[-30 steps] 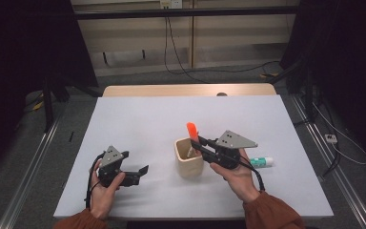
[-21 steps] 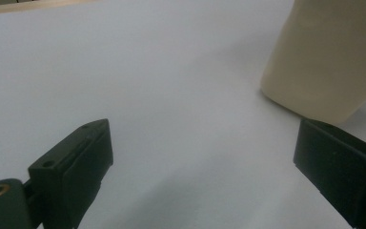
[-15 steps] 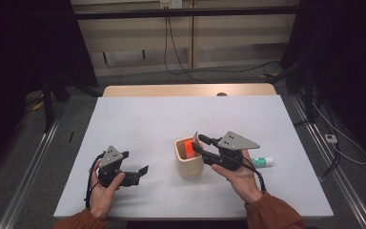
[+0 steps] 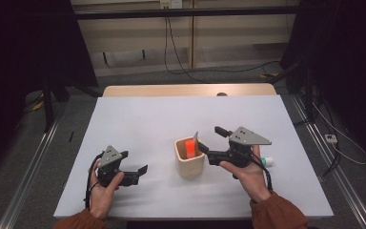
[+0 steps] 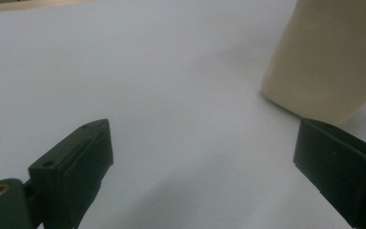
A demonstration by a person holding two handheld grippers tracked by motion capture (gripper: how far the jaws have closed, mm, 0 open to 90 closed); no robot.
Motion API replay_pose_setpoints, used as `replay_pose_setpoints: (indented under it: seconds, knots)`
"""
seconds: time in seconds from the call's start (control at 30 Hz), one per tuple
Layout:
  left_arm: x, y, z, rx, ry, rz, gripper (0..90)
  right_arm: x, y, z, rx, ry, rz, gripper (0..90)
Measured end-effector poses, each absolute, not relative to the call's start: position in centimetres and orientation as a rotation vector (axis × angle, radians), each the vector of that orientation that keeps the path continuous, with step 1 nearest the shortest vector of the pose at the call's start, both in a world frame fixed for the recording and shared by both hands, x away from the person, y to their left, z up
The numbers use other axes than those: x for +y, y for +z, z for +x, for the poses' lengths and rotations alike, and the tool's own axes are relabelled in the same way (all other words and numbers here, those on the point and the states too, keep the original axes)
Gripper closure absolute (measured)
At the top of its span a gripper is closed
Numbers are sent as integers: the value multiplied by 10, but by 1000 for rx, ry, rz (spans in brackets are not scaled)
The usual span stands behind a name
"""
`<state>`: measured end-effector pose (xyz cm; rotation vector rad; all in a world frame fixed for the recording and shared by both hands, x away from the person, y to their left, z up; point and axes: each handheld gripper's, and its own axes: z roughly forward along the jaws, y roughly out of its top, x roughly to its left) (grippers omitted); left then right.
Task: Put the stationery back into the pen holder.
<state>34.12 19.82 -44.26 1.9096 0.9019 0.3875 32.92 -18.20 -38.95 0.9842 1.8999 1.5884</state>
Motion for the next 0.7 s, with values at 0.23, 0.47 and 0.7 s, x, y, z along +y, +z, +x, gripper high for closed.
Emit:
replay_pose_setpoints:
  seconds: [0.23, 0.47, 0.7]
  knots:
    - [199, -443, 342, 913, 383, 1907, 59, -197, -387, 330, 1939, 1532, 998, 52]
    - [199, -444, 342, 920, 382, 1913, 59, -214, -392, 331, 1980, 1466, 1059, 64]
    - [199, -444, 342, 923, 376, 1913, 59, -228, -395, 334, 1998, 1444, 1146, 84]
